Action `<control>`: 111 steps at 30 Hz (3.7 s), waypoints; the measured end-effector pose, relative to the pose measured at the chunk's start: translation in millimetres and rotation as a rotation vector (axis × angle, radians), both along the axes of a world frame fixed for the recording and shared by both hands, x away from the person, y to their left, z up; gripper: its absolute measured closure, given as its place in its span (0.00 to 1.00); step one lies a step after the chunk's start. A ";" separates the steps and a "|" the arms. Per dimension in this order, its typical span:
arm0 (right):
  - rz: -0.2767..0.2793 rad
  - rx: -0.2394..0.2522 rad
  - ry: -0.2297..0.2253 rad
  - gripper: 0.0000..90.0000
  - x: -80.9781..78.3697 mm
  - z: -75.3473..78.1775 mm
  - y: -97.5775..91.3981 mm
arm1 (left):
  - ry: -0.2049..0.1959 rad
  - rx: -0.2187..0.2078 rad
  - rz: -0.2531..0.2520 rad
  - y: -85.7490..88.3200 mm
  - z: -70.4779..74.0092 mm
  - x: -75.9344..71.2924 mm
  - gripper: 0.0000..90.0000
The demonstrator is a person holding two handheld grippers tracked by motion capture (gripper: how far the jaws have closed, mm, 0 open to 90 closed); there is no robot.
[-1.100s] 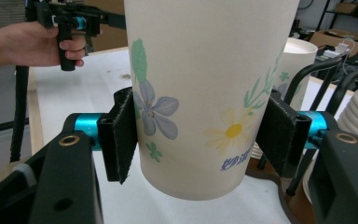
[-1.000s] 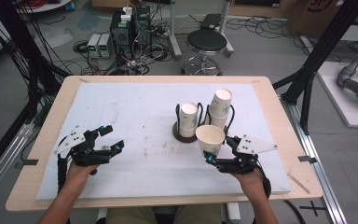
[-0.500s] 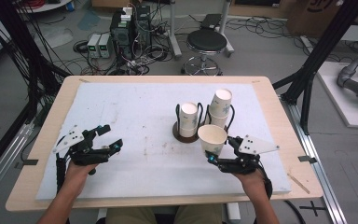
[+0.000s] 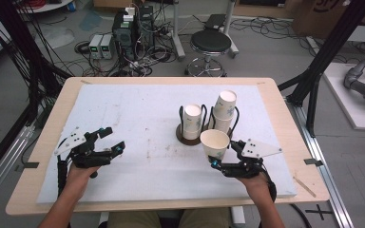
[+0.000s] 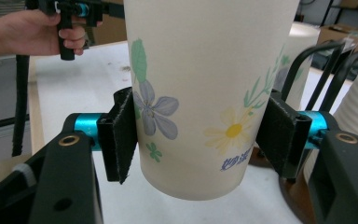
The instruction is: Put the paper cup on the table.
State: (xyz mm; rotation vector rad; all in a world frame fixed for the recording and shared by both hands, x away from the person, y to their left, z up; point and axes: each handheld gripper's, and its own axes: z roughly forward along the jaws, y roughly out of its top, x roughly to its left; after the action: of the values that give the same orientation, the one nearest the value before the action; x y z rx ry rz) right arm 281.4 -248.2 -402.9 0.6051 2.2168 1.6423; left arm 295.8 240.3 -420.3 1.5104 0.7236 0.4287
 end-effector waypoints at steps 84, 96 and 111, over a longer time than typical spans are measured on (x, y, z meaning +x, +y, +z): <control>-0.253 -0.086 0.120 0.23 -24.2 -4.5 -73.1 | 0.021 0.033 -0.011 -4.3 1.5 2.7 0.17; -0.321 -0.077 0.088 0.23 -24.8 3.6 -71.8 | 0.003 0.039 -0.024 -5.4 2.1 -1.2 0.17; -0.325 -0.075 0.085 0.23 -27.6 7.6 -66.2 | -0.012 0.042 -0.024 -3.9 4.2 -7.4 0.17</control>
State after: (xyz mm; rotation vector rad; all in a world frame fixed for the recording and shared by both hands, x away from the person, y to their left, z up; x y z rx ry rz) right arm 253.8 -314.4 -395.3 0.9726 2.0906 1.3869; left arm 288.4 236.5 -416.0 1.5530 0.6901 0.4371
